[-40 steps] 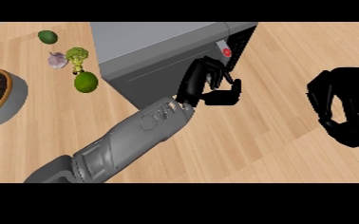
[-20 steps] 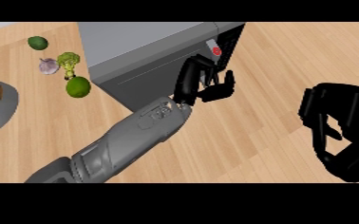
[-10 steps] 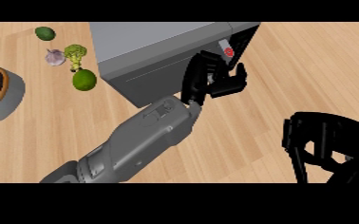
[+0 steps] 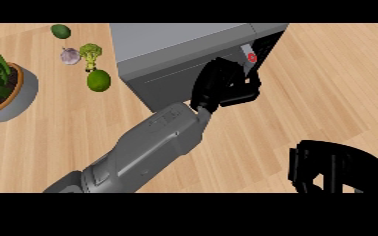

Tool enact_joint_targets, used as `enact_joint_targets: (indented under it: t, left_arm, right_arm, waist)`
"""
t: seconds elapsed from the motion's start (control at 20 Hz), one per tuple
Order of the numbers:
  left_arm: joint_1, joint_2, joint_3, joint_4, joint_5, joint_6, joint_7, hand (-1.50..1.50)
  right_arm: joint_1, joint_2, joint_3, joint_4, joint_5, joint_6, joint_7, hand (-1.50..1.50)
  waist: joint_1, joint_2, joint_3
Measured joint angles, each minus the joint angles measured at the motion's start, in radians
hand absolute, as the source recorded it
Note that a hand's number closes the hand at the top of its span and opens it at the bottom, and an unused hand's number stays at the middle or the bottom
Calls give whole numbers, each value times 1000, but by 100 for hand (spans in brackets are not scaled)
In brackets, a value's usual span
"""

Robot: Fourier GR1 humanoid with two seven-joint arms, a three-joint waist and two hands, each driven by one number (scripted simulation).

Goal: Pick up the milk, place it into the microwave and close the microwave

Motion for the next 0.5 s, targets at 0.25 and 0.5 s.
enact_joint_targets:
  t: [0.25, 0.5]
  left_arm:
    - [5, 0, -10, 17, 39, -94, -21, 150]
    - [10, 0, -22, 37, 65, -177, -41, 150]
  right_arm:
    - [53, 19, 23, -57, 18, -38, 6, 150]
    - [97, 41, 52, -121, 47, -81, 15, 150]
  waist:
    - [20, -7, 0]
    - [39, -12, 0]
